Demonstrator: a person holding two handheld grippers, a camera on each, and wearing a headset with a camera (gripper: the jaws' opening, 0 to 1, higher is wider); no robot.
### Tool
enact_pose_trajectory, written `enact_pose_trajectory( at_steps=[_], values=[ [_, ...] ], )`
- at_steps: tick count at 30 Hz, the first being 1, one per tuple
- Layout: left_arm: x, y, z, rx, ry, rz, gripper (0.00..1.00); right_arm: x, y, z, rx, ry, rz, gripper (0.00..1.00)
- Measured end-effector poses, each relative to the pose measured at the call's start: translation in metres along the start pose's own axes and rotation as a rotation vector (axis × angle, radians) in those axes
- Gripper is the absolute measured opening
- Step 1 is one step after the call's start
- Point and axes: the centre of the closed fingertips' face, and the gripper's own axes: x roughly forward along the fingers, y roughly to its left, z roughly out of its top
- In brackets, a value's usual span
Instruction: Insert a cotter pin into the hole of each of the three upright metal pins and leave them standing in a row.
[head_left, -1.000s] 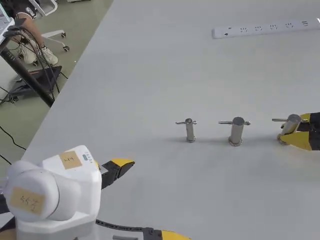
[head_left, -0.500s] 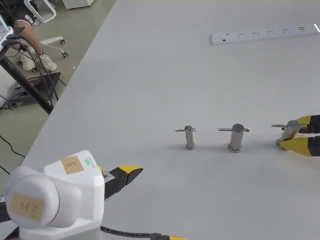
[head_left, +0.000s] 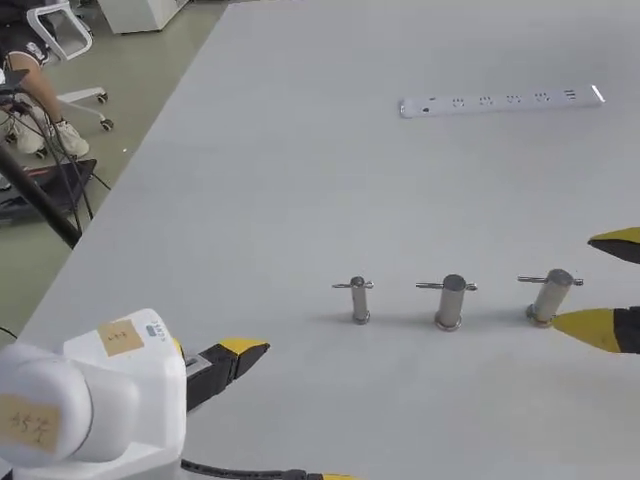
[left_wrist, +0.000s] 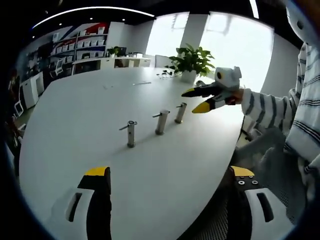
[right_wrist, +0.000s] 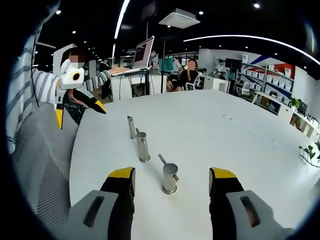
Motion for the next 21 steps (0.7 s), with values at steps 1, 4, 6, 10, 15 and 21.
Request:
enact_pose_trajectory(
  at_steps=[1, 4, 6, 10, 15, 21],
  values=[
    [0.001, 0.001, 0.002, 0.0, -0.007, 0.001, 0.96, -0.003, 0.001, 0.002, 0.005, -0.003, -0.008, 0.59],
    [0.003, 0.004, 0.007, -0.016, -0.023, -0.004, 0.97, -0.012, 0.004, 0.009, 0.049, -0.016, -0.041, 0.65],
    [0.004, 0.004, 0.009, -0.017, -0.03, -0.004, 0.97, -0.018, 0.006, 0.01, 0.064, -0.022, -0.059, 0.69],
    [0.005, 0.007, 0.013, -0.029, -0.044, -0.003, 0.98, -0.026, 0.013, 0.004, 0.1, 0.011, -0.088, 0.77],
    [0.005, 0.013, 0.015, -0.04, -0.063, 0.01, 0.98, -0.03, 0.023, -0.006, 0.15, 0.057, -0.112, 0.87],
    [0.005, 0.017, 0.014, -0.063, -0.067, 0.012, 0.99, -0.037, 0.032, -0.008, 0.215, 0.071, -0.138, 0.91]
  ],
)
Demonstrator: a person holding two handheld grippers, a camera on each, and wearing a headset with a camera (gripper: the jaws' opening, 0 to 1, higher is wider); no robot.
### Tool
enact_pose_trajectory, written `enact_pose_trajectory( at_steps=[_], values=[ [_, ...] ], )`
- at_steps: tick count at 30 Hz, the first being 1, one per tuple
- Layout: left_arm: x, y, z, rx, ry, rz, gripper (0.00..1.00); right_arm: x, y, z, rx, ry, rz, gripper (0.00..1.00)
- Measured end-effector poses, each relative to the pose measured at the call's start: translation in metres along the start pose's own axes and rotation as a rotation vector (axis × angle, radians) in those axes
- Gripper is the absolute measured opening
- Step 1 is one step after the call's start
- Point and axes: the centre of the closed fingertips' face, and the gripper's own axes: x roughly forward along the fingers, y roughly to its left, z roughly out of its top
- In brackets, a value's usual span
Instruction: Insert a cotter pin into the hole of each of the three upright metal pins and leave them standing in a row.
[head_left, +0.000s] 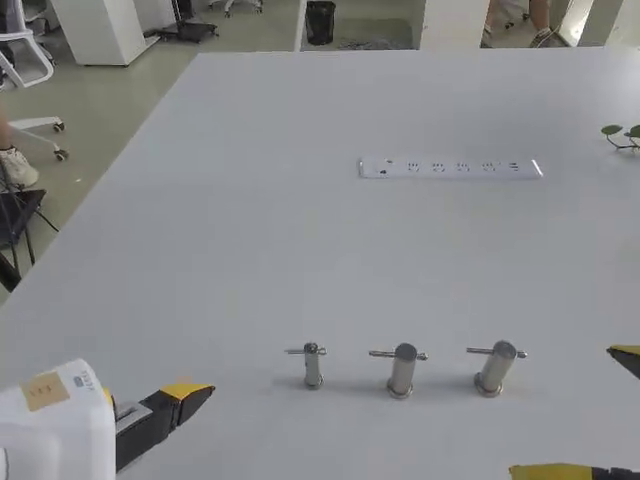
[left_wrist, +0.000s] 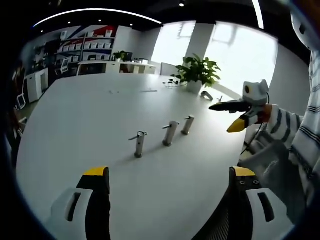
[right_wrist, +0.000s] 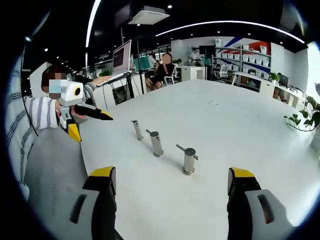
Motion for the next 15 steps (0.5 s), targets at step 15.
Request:
enact_pose_trajectory(
  at_steps=[15],
  values=[
    [0.001, 0.01, -0.014, -0.008, 0.014, 0.012, 0.99, 0.0, 0.025, -0.017, 0.062, 0.085, 0.004, 0.98]
  ],
)
